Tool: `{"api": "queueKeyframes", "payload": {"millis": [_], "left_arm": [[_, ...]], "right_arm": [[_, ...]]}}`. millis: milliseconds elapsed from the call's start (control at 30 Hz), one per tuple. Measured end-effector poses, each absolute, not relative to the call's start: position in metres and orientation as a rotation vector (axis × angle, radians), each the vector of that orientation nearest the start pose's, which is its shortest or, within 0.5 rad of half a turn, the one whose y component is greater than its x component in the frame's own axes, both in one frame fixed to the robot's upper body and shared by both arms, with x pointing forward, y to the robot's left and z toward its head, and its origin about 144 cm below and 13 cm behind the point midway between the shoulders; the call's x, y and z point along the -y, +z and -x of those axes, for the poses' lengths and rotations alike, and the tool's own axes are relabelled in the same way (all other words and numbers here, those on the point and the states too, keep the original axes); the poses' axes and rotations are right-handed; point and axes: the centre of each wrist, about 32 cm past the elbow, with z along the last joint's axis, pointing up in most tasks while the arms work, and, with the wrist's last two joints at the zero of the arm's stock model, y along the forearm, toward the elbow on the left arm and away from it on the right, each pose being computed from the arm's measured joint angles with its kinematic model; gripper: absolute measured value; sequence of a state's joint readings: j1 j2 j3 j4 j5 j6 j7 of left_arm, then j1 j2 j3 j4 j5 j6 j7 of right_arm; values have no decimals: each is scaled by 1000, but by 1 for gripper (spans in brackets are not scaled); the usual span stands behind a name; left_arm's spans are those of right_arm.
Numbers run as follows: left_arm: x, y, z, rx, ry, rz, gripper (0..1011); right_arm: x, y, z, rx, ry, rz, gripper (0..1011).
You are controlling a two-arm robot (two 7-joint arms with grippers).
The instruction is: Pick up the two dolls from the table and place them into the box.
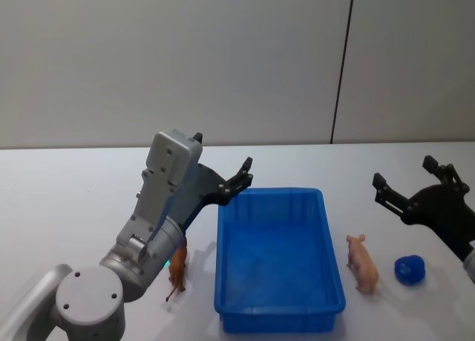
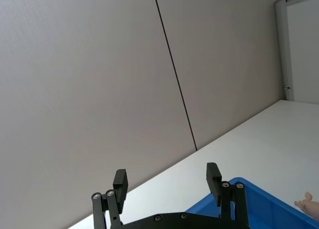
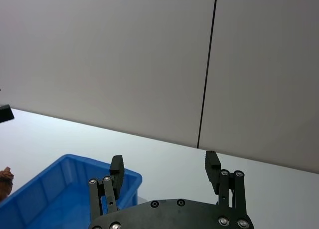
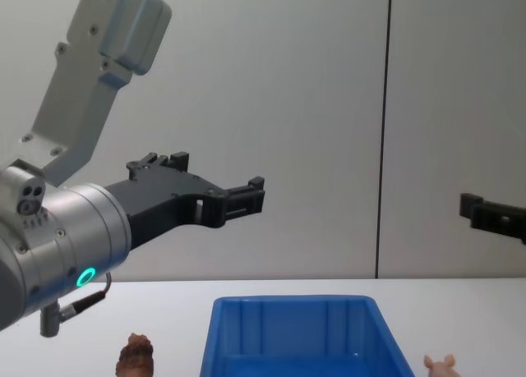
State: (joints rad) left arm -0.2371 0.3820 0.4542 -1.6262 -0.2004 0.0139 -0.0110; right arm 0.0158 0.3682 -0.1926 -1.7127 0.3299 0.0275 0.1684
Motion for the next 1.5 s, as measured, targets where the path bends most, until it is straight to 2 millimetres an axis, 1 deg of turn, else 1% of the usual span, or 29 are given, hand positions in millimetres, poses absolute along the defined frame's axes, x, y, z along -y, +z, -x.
{"api": "queueKeyframes", "payload": {"millis": [200,300,467,633,767,833,900,1200,1500], "left_arm": [[-198,1204,-492,267,1124,-61,1001],[-198,1204,-492,268,1124,-61,1001],[-198,1204,-492,268,1124,-61,1001],[-198,1204,-492,268,1124,-61,1001],[-198,1204,-492,268,1124,-61,1001],[-198,1204,-492,267,1124,-61,1001],[-198,1204,-492,268,1124,-61,1001],[-198,1204,-492,267,1124,-61,1001],[-198,1204,-492,268,1124,-61,1001]], "right_arm": [[272,1184,-456,46,-1174,11,1001],[281,1181,-455,27,-1178,37,1001],[289,1176,-452,0,-1180,74,1001],[296,1169,-449,-31,-1180,117,1001],[302,1158,-445,-66,-1175,170,1001],[303,1157,-445,-70,-1174,177,1001],[306,1150,-443,-85,-1167,209,1001],[309,1133,-441,-114,-1137,283,1001],[307,1121,-446,-122,-1101,326,1001]]}}
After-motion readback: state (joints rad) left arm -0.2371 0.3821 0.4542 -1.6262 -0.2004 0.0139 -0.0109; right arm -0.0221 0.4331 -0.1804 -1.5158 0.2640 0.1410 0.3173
